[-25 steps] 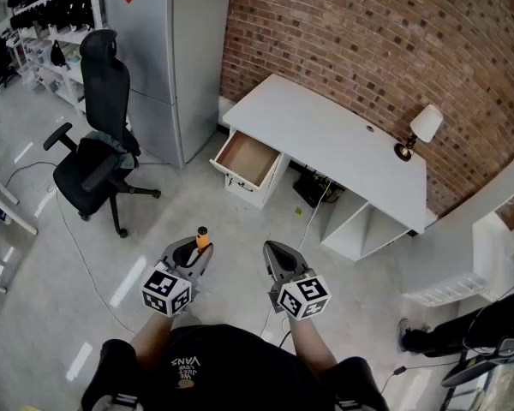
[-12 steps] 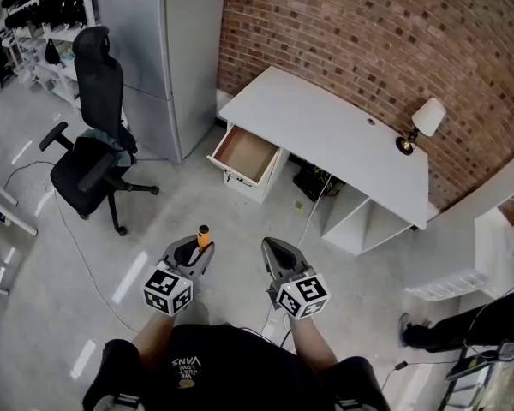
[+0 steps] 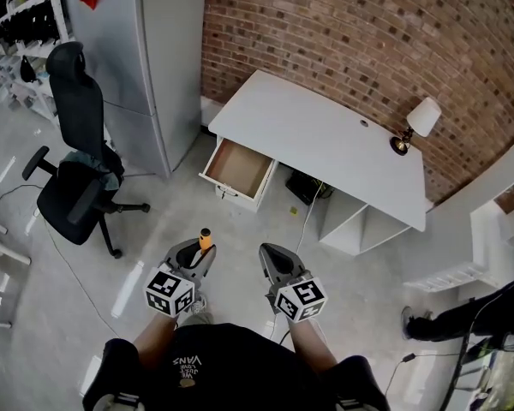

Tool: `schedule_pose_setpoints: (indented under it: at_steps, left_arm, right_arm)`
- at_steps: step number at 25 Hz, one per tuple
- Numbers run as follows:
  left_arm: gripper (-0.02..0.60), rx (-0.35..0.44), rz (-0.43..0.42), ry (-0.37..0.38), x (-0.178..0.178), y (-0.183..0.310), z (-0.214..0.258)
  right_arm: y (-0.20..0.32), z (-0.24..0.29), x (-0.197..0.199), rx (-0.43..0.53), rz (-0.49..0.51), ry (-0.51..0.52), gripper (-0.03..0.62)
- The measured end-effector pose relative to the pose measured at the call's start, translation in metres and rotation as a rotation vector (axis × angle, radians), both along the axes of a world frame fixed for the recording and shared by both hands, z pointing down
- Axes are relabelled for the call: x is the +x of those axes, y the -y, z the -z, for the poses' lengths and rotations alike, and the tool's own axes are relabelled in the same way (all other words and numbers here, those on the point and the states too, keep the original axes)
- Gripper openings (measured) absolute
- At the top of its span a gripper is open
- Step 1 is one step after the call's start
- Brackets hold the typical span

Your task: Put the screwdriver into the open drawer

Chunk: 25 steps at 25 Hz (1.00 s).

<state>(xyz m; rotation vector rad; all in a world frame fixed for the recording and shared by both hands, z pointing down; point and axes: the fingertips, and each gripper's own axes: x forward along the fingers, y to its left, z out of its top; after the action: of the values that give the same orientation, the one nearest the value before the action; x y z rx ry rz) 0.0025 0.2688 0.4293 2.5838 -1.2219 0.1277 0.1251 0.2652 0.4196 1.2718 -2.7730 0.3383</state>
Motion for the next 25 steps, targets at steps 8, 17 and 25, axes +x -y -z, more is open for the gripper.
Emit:
schedule_pose_setpoints:
  at_steps: [8, 17, 25]
  left_arm:
    - [0.106, -0.025, -0.096, 0.006, -0.042, 0.072, -0.007]
    - [0.106, -0.054, -0.176, 0.009, -0.076, 0.129, -0.023]
    - [0.106, -0.089, -0.158, -0.006, -0.073, 0.16, -0.038]
  right_arm:
    - [0.065, -0.005, -0.043, -0.025, -0.095, -0.007, -0.006]
    - [0.115, -0.017, -0.071, -0.049, -0.196, -0.011, -0.006]
    - [0.151, -0.028, -0.064, -0.068, -0.197, -0.014, -0.006]
